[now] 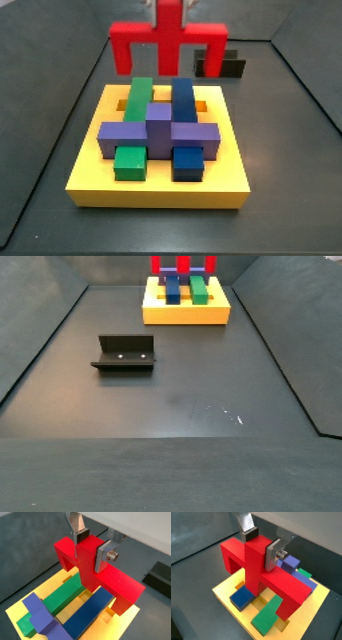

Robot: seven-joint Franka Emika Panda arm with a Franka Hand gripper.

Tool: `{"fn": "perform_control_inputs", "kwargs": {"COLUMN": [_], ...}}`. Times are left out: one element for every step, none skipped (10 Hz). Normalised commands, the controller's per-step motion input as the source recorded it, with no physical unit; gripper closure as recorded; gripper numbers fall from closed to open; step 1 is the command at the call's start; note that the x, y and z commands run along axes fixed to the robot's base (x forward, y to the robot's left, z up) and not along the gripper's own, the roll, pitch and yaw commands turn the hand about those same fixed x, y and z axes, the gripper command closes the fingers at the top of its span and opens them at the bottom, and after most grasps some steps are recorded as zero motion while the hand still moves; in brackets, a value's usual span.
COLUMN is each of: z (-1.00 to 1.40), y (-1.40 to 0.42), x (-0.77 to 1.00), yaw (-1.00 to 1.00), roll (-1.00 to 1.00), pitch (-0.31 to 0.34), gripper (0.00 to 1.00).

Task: Pick up the red object. Move up. Place the red object on the fixture. Regrasp the red object. Move to above the board. Insert the red object.
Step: Insert the red object.

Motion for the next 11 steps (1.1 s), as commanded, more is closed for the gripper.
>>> {"fn": "perform_control_inputs", "kwargs": {"z": [-0.63, -0.50, -0.23, -0.15, -0.17, -0.15, -0.17, -0.22, -0.25, 0.00, 0.19], "y": [-0.23, -0.15, -0.04, 0.00, 0.00, 0.00, 0.00, 0.00, 0.00, 0.00, 0.00], "x": [-0.27, -0.17, 0.07, 0.29, 0.23, 0.11, 0.10, 0.00, 0.00, 0.00, 0.11], "yaw": [0.12, 0.17, 0.15, 0.03, 0.00, 0.00, 0.00, 0.00, 0.00, 0.00, 0.00], "roll": [0.36, 0.30, 0.16, 0.12, 0.06, 0.02, 0.01, 0.02, 0.02, 0.00, 0.00], "pitch": [0.000, 0.000, 0.009, 0.083, 0.094, 0.046, 0.013, 0.000, 0.000, 0.019, 0.107], "gripper": [1.00, 1.00, 1.00, 1.00, 1.00, 1.00, 1.00, 1.00, 1.00, 1.00, 1.00]}}
